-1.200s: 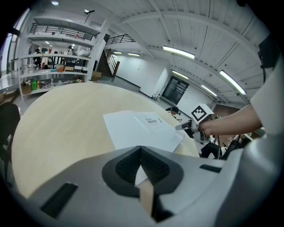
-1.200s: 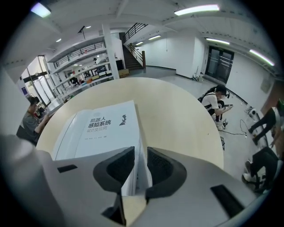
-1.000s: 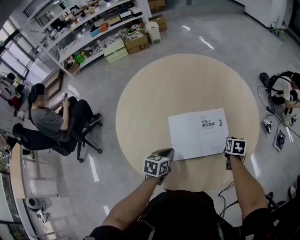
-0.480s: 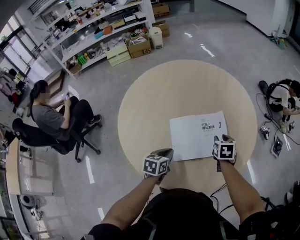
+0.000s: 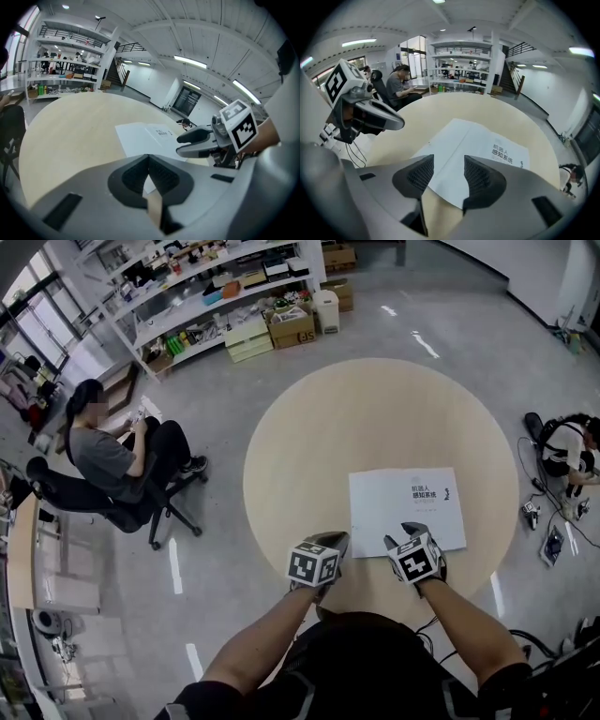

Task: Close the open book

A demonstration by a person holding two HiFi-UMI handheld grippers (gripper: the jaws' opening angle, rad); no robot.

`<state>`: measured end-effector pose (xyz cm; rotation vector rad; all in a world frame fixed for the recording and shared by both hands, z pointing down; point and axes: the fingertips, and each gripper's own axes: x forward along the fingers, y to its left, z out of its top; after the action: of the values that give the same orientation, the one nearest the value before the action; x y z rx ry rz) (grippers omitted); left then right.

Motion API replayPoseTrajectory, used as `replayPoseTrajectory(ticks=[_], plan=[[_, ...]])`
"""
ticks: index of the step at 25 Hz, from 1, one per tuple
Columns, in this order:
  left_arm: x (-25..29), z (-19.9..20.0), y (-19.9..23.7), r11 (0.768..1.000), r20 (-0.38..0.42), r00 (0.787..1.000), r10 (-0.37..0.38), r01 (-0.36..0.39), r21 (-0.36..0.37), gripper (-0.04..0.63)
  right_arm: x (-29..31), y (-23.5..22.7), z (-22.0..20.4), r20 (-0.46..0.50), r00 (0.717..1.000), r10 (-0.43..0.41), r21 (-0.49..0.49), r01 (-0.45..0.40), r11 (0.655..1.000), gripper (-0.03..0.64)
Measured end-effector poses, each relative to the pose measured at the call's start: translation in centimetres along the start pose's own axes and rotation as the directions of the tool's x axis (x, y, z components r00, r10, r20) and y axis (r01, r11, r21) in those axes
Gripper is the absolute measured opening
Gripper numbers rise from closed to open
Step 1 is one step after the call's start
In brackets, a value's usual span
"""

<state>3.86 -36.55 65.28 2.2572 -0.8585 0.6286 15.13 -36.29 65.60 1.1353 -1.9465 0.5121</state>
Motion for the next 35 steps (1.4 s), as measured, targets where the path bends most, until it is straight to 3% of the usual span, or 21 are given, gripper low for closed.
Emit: replayPoseTrajectory(ticks=[3, 6, 12, 16, 19, 25, 27, 29, 31, 35], plan=[[-0.4, -0.2, 0.4, 1.000, 0.005, 1.000, 0.011, -0.011, -0.019, -0.011, 1.1, 2.6, -0.6, -0.051, 0.997, 0.065, -0.114, -0.071, 0.991, 0.210], [-0.9, -0.7, 0.7, 0.999, 0.002, 1.000, 0.013, -0.013, -0.031, -0.011, 1.9, 4.5, -2.2, -0.126, 0.988, 0.088, -0.271, -0.120, 0.955, 0.215], [-1.3, -1.8, 1.3, 0.998, -0.004, 1.000, 0.019, -0.020, -0.063, -0.011, 3.2, 5.9, -4.5, -0.200, 0.979, 0.032, -0.582, -0.145, 0.800, 0.215], [-1.0, -2.4, 1.1, 0.997, -0.016, 1.000, 0.015, -0.017, -0.074, -0.011, 4.0, 5.8, -5.0, -0.189, 0.981, -0.041, -0.718, -0.109, 0.687, 0.215], [-0.9, -2.3, 1.0, 0.997, -0.015, 1.000, 0.017, -0.018, -0.073, -0.011, 4.3, 5.7, -5.5, -0.173, 0.983, -0.061, -0.761, -0.094, 0.642, 0.215], [-1.0, -1.3, 1.4, 0.998, 0.000, 1.000, 0.013, -0.013, -0.066, -0.011, 4.7, 5.2, -5.2, -0.136, 0.986, -0.094, -0.776, -0.047, 0.629, 0.212], [-1.1, -1.0, 1.5, 0.998, -0.001, 1.000, 0.012, -0.012, -0.063, -0.011, 4.6, 5.4, -5.0, -0.118, 0.989, -0.084, -0.773, -0.039, 0.633, 0.174], [-1.1, -0.9, 1.6, 0.998, -0.005, 1.000, 0.011, -0.011, -0.060, -0.011, 3.9, 5.8, -4.0, -0.058, 0.995, -0.079, -0.774, 0.006, 0.633, 0.088], [-1.2, -0.8, 1.6, 0.999, -0.009, 1.000, 0.006, -0.006, -0.054, -0.011, 2.8, 5.8, -2.8, 0.016, 0.996, -0.084, -0.747, 0.068, 0.662, 0.044], [-0.8, -0.7, 1.4, 0.999, -0.028, 1.000, -0.007, 0.006, -0.038, -0.011, 0.8, 5.0, -1.4, 0.115, 0.989, -0.089, -0.633, 0.142, 0.761, 0.035]])
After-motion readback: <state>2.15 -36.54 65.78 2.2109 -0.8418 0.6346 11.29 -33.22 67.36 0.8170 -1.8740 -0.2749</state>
